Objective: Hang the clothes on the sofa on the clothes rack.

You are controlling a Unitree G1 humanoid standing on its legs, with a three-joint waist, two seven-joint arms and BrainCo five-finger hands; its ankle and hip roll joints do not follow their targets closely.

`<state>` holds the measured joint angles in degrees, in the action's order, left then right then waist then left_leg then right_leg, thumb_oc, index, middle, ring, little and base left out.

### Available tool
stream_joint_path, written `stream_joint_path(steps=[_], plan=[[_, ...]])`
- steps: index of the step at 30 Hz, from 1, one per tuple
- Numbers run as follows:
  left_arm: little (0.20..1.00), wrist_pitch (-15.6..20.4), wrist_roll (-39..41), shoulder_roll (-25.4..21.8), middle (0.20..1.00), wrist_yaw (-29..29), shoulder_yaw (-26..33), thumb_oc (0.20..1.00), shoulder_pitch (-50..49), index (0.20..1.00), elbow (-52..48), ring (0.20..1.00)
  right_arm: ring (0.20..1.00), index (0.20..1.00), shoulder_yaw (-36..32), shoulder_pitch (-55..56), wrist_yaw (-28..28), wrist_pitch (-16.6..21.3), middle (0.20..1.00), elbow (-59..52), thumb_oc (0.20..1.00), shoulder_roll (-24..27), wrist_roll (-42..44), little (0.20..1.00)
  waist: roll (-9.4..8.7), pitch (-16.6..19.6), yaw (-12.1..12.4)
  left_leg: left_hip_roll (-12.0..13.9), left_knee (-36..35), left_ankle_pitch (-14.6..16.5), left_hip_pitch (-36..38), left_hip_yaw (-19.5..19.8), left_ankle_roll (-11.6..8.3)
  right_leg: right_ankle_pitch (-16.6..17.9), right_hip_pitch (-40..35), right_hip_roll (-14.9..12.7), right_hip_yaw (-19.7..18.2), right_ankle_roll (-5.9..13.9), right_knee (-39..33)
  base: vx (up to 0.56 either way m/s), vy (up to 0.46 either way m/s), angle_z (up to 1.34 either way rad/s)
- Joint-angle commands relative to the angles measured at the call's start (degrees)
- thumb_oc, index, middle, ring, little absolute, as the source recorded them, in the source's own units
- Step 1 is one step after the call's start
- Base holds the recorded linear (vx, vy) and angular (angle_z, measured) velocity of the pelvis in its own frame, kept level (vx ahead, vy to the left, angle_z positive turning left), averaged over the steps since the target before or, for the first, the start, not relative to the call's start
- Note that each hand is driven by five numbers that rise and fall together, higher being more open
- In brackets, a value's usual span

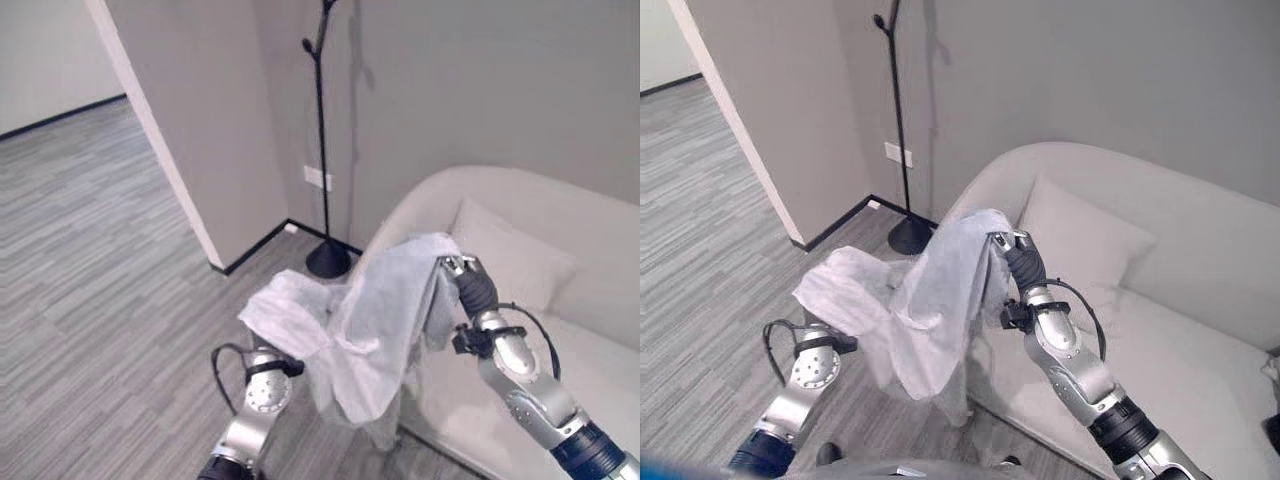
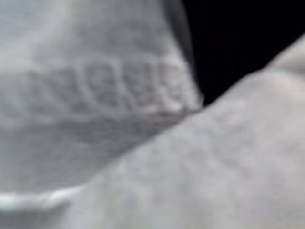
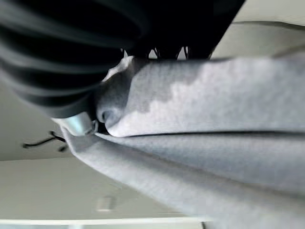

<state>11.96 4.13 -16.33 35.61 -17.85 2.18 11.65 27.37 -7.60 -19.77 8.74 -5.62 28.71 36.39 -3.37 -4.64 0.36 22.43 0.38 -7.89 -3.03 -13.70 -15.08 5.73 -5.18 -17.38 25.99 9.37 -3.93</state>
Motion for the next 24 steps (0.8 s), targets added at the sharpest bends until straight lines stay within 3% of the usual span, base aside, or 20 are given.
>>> stream_joint_path(steps=[1, 2, 3, 4, 5, 7, 8, 9, 10, 11, 12, 13, 15, 16, 17, 20, 22, 23, 24], plan=[[0.2, 4.5, 1.8, -2.9, 0.2, -0.3, 0.5, 0.2, -0.2, 0.2, -4.9, 0.2, 0.2, 0.2, -0.5, -4.9, 0.6, 2.8, 0.2, -4.1, 0.2, -0.2, -1.8, 0.2, 1.63, 2.6, 2.8, 4.5, -1.8, -5.3, -2.5, 7.4, 1.24, -9.1, -4.0, -1.4, -1.4, 2.16, 3.3, 0.25, 0.473, 0.38], [0.2, 4.8, 2.2, -2.9, 0.2, -1.4, -1.2, 0.2, 0.5, 0.2, -3.9, 0.2, 0.2, 0.2, -1.2, -2.5, 0.9, 2.1, 0.2, -4.5, 0.2, -0.3, -2.8, 0.2, 0.83, 2.7, 2.8, 1.8, 6.6, 3.3, -5.6, 7.2, 2.5, -6.7, -6.7, -5.3, -0.3, 3.25, 3.2, 0.23, 0.495, 0.32], [0.2, 4.3, 2.0, -3.7, 0.2, -1.7, -2.2, 0.2, 0.5, 0.2, -4.2, 0.2, 0.2, 0.2, -1.2, -1.8, 0.7, 1.8, 0.2, -4.6, 0.2, -0.8, -3.6, 0.2, -0.59, 2.9, 3.2, -0.8, 8.8, 5.8, -6.7, 7.3, 3.58, -3.1, -6.8, -7.9, -0.5, 4.07, 3.6, 0.29, 0.961, 0.35], [0.2, 3.4, -0.1, -7.1, 0.2, -1.6, -2.2, 0.2, 2.0, 0.2, -3.5, 0.2, 0.2, 0.2, -0.8, -2.7, 1.2, 0.5, 0.2, -3.0, 0.2, -3.2, -6.2, 0.2, -2.65, 1.7, 4.2, -5.3, 13.0, 10.9, -8.5, 5.8, 7.32, 8.7, -3.2, -14.3, -1.0, 4.29, 8.5, 0.13, 0.635, 0.21], [0.2, 3.3, -0.1, -7.2, 0.2, -1.6, -2.2, 0.2, 2.0, 0.2, -3.5, 0.2, 0.2, 0.2, -0.8, -2.7, 1.2, 0.6, 0.2, -3.0, 0.2, -3.3, -6.2, 0.2, -2.75, 1.7, 4.3, -5.3, 13.1, 10.9, -8.6, 5.7, 7.37, 8.8, -3.0, -14.4, -1.1, 4.32, 8.6, 0.07, 0.587, 0.15], [0.2, 3.2, -1.0, -8.8, 0.2, -1.4, -1.5, 0.2, 1.9, 0.2, -4.8, 0.2, 0.2, 0.2, -0.1, -3.4, 1.2, 0.7, 0.2, -2.9, 0.2, -4.3, -7.1, 0.2, -2.54, 1.4, 4.2, -6.4, 12.2, 11.6, -7.7, 3.5, 9.38, 11.5, -0.3, -16.1, 0.9, 3.66, 12.0, 0.06, 0.342, -0.01], [0.2, 3.0, -1.3, -9.6, 0.2, -1.1, -0.8, 0.2, 1.4, 0.2, -5.1, 0.2, 0.2, 0.2, -0.5, -3.2, 0.8, 0.5, 0.2, -2.8, 0.2, -4.7, -8.1, 0.2, -1.89, 1.1, 3.6, -6.9, 11.2, 12.6, -6.1, 3.8, 9.83, 9.8, 1.0, -14.6, -0.3, 3.35, 15.5, 0.07, 0.478, -0.07], [0.2, 2.9, -2.1, -10.0, 0.2, -0.9, -0.3, 0.2, 1.3, 0.2, -5.2, 0.2, 0.2, 0.2, -0.7, -2.7, 0.7, 0.8, 0.2, -3.2, 0.2, -4.8, -8.9, 0.2, -2.17, 0.9, 3.0, -8.4, 9.9, 11.5, -5.7, 3.1, 10.94, 7.7, 2.6, -13.1, -0.9, 1.55, 16.5, 0.14, 0.512, -0.16], [0.2, 2.6, -2.8, -10.4, 0.2, -0.9, -0.2, 0.2, 1.1, 0.2, -4.8, 0.2, 0.2, 0.2, -1.1, -2.0, 0.8, 1.2, 0.2, -3.6, 0.2, -4.6, -9.1, 0.2, -2.08, 0.7, 2.3, -9.1, 8.3, 12.3, -3.7, 2.9, 11.07, 3.5, 3.7, -9.5, -2.6, 1.17, 18.0, 0.11, 0.427, 0.0], [0.2, 2.7, -3.2, -10.6, 0.2, -1.3, -0.2, 0.2, 0.8, 0.2, -4.9, 0.2, 0.2, 0.2, -1.2, -1.6, 0.7, 1.5, 0.2, -4.0, 0.2, -4.3, -9.1, 0.2, -2.02, 0.8, 2.2, -9.8, 7.5, 12.3, -2.9, 2.7, 11.52, 0.9, 4.3, -7.8, -2.7, 0.71, 18.6, 0.2, 0.475, 0.08], [0.2, 2.1, -3.8, -10.9, 0.2, -1.7, 0.0, 0.2, 0.3, 0.2, -4.8, 0.2, 0.2, 0.2, -2.1, -0.9, 0.7, 1.8, 0.2, -3.9, 0.2, -3.3, -9.5, 0.2, -2.26, 0.6, 1.5, -11.7, 4.9, 12.0, -0.9, 1.8, 12.16, -5.3, 5.9, -2.3, -2.1, -1.41, 18.4, 0.12, 0.285, 0.06], [0.2, 2.1, -3.8, -10.9, 0.2, -1.7, 0.0, 0.2, 0.3, 0.2, -4.8, 0.2, 0.2, 0.2, -2.2, -0.9, 0.7, 1.8, 0.2, -3.9, 0.2, -3.3, -9.5, 0.2, -2.2, 0.6, 1.6, -11.6, 4.7, 11.9, -0.6, 1.7, 12.01, -5.6, 6.0, -2.1, -2.2, -1.6, 18.6, 0.12, 0.299, -0.05], [0.2, 1.7, -4.4, -10.6, 0.2, -2.2, 0.7, 0.2, 0.1, 0.2, -4.8, 0.2, 0.2, 0.2, -3.6, 0.7, 0.7, 2.3, 0.2, -3.1, 0.2, -2.4, -9.6, 0.2, -3.66, -0.8, 0.2, -14.8, 2.8, 11.4, 1.5, 1.2, 12.83, -8.1, 9.9, 5.3, -4.1, -3.02, 15.7, 0.04, 0.196, -0.01], [0.2, 1.7, -4.4, -10.6, 0.2, -2.2, 0.7, 0.2, 0.1, 0.2, -4.8, 0.2, 0.2, 0.2, -3.6, 0.7, 0.7, 2.3, 0.2, -3.0, 0.2, -2.4, -9.6, 0.2, -3.65, -0.8, 0.2, -14.8, 2.7, 11.4, 1.6, 1.2, 12.82, -8.1, 9.8, 5.3, -4.1, -3.04, 15.6, 0.17, 0.217, 0.16], [0.2, 1.7, -3.5, -8.3, 0.2, -2.5, 0.6, 0.2, 0.3, 0.2, -3.5, 0.2, 0.2, 0.2, -5.3, 2.3, 0.0, 3.2, 0.2, -3.6, 0.2, -2.0, -9.4, 0.2, -5.38, -2.0, -1.4, -17.7, 1.8, 13.1, 4.2, 1.9, 13.46, -6.7, 13.2, 10.9, -8.0, -3.08, 10.8, 0.24, 0.139, 0.11], [0.2, 2.0, -3.1, -6.8, 0.2, -3.5, -0.8, 0.2, 0.8, 0.2, -2.9, 0.2, 0.2, 0.2, -6.0, 3.6, -0.2, 3.4, 0.2, -3.8, 0.2, -1.7, -9.3, 0.2, -5.63, -2.5, -2.4, -19.0, 1.4, 14.3, 5.6, 3.3, 14.04, -5.3, 16.0, 12.5, -9.9, -2.8, 9.7, 0.18, 0.076, 0.23], [0.2, 1.9, -3.2, -5.9, 0.2, -4.5, -2.3, 0.2, 1.1, 0.2, -3.1, 0.2, 0.2, 0.2, -6.3, 4.4, -0.5, 3.4, 0.2, -4.1, 0.2, -1.4, -9.5, 0.2, -5.84, -2.6, -3.0, -20.0, 1.3, 15.1, 6.3, 4.9, 14.51, -4.0, 17.6, 12.0, -9.7, -2.57, 9.9, 0.21, 0.021, 0.37], [0.2, 1.9, -3.4, -5.7, 0.2, -5.0, -3.0, 0.2, 1.1, 0.2, -3.3, 0.2, 0.2, 0.2, -6.5, 4.9, -0.6, 3.6, 0.2, -4.4, 0.2, -1.3, -9.5, 0.2, -5.8, -2.5, -3.2, -20.4, 1.7, 16.0, 7.0, 5.5, 14.65, -4.3, 16.6, 12.3, -9.2, -2.85, 9.6, 0.33, -0.034, 0.64], [0.2, 1.9, -4.1, -5.5, 0.2, -6.3, -4.2, 0.2, 0.6, 0.2, -3.5, 0.2, 0.2, 0.2, -7.0, 5.8, -0.8, 3.8, 0.2, -3.8, 0.2, -1.1, -9.7, 0.2, -6.06, -1.6, -3.3, -21.1, 2.6, 17.7, 8.0, 6.1, 14.74, -5.7, 14.1, 12.7, -8.9, -4.33, 8.8, 0.26, -0.038, 0.73]])
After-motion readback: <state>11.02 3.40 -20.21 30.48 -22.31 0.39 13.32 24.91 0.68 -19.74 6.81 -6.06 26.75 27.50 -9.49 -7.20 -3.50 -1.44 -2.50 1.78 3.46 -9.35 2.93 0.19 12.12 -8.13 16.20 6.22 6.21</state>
